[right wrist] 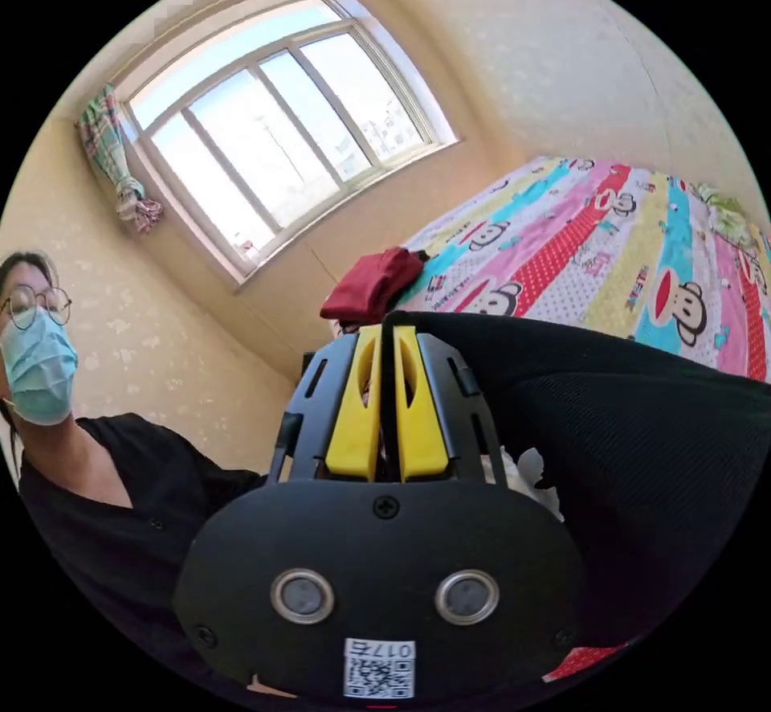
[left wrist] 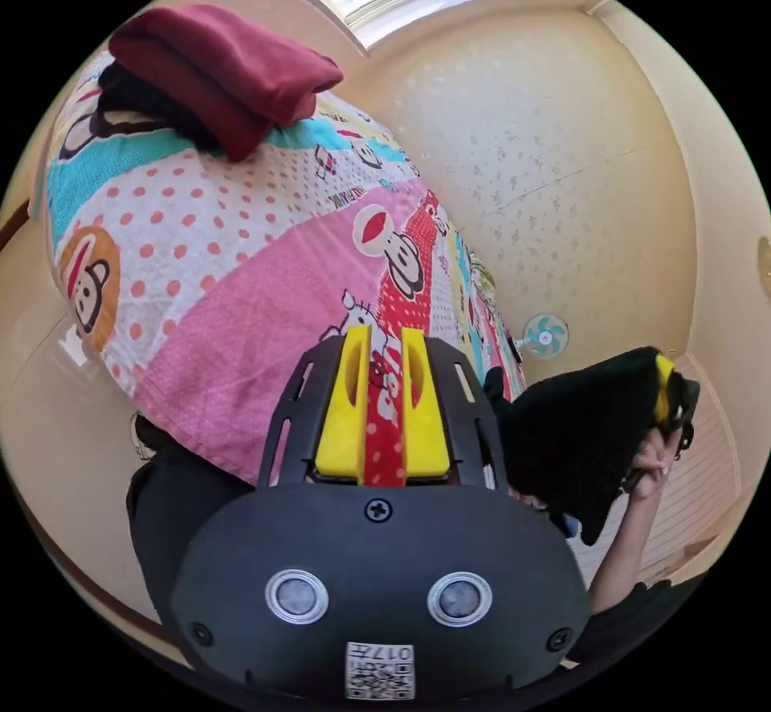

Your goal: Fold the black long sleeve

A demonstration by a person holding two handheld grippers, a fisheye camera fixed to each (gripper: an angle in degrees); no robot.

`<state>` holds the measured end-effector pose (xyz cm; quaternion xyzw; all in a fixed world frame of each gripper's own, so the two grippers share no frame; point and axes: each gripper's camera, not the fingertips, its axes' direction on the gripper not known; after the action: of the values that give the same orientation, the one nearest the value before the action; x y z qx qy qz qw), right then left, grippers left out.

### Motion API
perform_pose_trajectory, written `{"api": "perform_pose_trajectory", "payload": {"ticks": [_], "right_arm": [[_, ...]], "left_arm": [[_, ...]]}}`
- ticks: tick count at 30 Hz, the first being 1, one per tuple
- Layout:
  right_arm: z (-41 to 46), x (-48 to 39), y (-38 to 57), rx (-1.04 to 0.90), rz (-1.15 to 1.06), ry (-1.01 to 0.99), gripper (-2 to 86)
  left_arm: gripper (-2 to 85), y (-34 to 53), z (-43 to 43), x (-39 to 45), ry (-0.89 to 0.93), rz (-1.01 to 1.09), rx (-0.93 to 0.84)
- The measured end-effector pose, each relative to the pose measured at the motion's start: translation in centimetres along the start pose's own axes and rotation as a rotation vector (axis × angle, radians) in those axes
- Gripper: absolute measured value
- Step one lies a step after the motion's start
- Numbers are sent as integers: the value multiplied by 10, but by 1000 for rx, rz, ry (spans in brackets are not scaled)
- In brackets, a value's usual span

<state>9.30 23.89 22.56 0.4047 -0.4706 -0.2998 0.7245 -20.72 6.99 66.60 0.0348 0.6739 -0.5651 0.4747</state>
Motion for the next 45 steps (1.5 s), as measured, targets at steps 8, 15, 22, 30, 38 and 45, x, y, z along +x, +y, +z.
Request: {"api": "perform_pose_trajectory", "payload": {"ticks": [8, 15, 22, 30, 38, 45], "right_arm": [[69, 85, 225, -59, 384, -418, 21], [-40, 80, 277, 16, 345, -116, 17], [-103, 102, 332, 339, 436, -229, 8], [-106, 99, 340, 319, 442, -62, 4], [-52, 72, 270, 244, 277, -88, 13], [-11, 46, 155, 76, 114, 66, 46]], "left_arm": [[122, 61, 44, 136, 338, 475, -376], [134, 190, 90, 335, 410, 1023, -670], [62, 355, 202, 387, -146, 1379, -882], [38, 157, 79, 326, 405, 661, -672], [36, 21, -85, 203, 231, 335, -61], [21, 2, -100, 84, 75, 44, -120]]}}
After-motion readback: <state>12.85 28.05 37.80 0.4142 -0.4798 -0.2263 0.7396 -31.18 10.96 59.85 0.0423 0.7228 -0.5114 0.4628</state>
